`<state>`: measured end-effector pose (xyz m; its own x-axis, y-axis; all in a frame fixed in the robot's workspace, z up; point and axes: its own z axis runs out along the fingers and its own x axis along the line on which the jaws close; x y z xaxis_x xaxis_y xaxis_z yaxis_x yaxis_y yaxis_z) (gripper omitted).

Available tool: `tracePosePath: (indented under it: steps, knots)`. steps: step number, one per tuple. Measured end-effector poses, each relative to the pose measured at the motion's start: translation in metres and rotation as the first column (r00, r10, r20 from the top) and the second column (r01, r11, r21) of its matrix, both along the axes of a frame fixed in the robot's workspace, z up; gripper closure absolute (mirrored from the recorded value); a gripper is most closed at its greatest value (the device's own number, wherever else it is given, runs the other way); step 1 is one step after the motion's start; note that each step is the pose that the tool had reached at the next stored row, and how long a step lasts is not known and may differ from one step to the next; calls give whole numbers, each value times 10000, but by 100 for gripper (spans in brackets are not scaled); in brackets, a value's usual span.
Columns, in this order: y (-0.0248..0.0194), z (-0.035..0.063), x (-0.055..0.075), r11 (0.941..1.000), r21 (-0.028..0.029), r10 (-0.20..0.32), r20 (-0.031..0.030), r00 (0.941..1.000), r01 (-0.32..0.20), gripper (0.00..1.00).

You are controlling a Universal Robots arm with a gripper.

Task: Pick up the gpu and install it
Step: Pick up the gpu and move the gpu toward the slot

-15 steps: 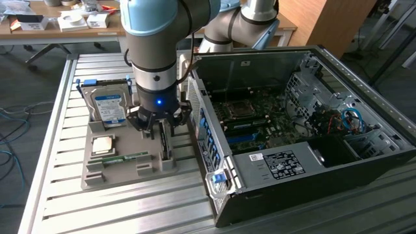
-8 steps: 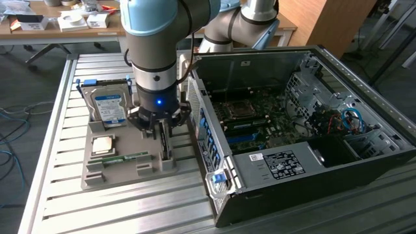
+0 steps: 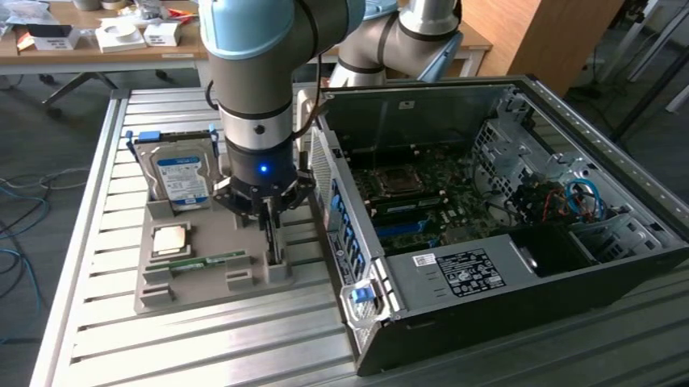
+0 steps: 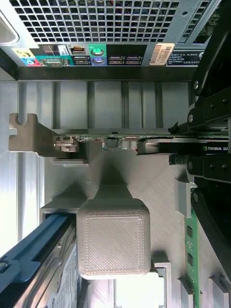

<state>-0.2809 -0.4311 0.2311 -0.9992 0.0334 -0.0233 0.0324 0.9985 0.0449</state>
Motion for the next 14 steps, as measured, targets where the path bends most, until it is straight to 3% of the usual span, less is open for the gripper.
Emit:
tracePosePath:
  steps: [14]
  knots:
    - [0, 30, 0, 10000, 0, 0, 0, 10000, 0, 74]
